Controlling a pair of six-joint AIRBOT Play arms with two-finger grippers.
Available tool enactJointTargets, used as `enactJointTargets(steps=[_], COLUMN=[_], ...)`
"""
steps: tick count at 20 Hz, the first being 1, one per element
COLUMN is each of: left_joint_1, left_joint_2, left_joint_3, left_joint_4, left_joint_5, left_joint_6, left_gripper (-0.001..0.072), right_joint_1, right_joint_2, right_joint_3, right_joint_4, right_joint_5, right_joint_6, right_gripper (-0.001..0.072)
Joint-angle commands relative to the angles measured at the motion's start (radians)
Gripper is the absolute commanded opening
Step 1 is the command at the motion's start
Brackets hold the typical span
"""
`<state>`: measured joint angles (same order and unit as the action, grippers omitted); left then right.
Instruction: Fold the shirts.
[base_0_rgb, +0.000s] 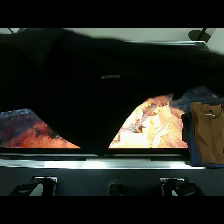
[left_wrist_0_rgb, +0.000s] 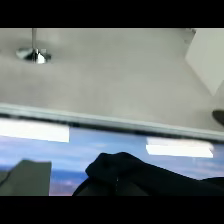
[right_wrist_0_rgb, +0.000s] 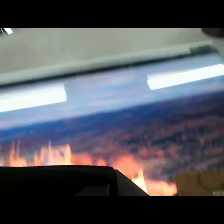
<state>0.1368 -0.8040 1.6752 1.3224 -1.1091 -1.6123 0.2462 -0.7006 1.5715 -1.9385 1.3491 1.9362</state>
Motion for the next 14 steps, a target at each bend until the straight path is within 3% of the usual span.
enactJointTargets(steps=[1, 3, 7, 10, 14], left_joint_1=[-0.017, -0.056, -0.159, -0.209, -0.232], left_joint_2=[-0.051, -0.116, -0.335, -0.541, -0.732], left_joint_3=[-0.135, -0.254, -0.367, -0.305, -0.210], left_joint_4=[0.013, 0.013, 0.012, 0.009, -0.075], left_joint_5=[-0.023, 0.013, 0.167, 0.216, 0.209], left_joint_6=[0.030, 0.061, 0.094, 0.094, 0.093], left_gripper=[0.0028, 0.0028, 0.0028, 0.0028, 0.0028], right_joint_1=[0.000, -0.001, -0.001, -0.001, -0.001], right_joint_2=[-0.089, -0.117, -0.200, -0.361, -0.582], right_joint_3=[-0.063, -0.245, -0.605, -0.657, -0.641], right_joint_4=[0.090, 0.198, 0.231, 0.243, 0.158], right_joint_5=[0.391, 0.366, 0.076, -0.116, -0.343], right_joint_6=[-0.047, -0.079, -0.034, 0.031, 0.238], right_gripper=[0.0045, 0.0044, 0.0043, 0.0044, 0.0044])
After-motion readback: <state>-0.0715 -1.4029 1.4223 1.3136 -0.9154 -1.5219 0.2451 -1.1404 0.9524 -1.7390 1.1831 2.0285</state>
